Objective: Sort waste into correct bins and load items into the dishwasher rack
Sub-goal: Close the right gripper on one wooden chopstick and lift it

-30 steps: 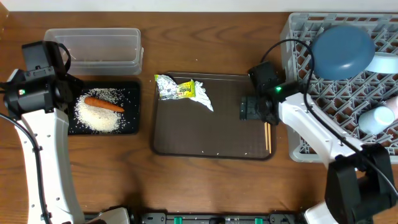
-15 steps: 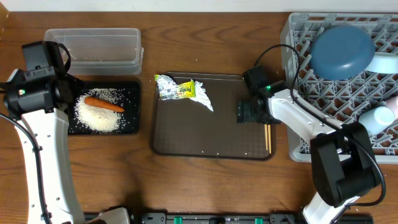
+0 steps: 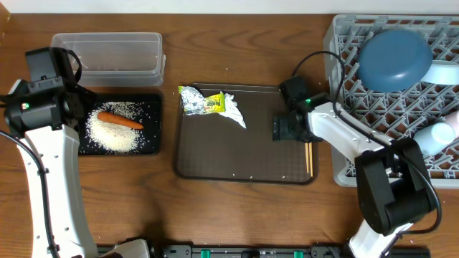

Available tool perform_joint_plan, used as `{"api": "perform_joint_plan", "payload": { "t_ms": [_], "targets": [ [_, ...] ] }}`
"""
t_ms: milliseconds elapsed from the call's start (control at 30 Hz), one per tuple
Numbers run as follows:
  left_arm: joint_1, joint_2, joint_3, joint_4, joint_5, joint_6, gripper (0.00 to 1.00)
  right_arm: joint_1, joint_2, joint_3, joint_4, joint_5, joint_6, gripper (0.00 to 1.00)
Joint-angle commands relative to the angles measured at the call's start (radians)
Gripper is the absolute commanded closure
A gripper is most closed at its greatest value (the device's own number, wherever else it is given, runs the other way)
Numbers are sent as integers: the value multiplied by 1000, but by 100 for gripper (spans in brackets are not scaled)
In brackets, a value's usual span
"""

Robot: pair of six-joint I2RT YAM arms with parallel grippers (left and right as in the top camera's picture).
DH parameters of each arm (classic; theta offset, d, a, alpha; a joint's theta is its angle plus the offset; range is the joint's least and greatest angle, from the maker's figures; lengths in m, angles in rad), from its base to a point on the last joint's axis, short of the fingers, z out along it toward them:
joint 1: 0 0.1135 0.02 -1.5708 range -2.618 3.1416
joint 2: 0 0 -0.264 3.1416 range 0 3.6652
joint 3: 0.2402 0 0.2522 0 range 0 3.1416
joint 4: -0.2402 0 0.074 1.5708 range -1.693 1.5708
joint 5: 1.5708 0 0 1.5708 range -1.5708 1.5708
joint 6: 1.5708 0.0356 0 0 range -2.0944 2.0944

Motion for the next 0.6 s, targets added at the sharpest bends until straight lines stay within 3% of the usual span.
{"api": "perform_joint_plan", "payload": {
  "t_ms": [0,267,400,567],
  "targets": [
    [1,1,8,-4,-26,3,1,-3,31,-6,7,19,-11,11],
    [1,1,8,-3,-26,3,0,-3,32,-6,6,17,-11,15],
    [1,1,8,-4,-26,3,1,-2,32,-6,2,17,-10,37],
    [1,1,8,-4,-26,3,0,0,32,-8,2,7,-10,53]
  ]
}}
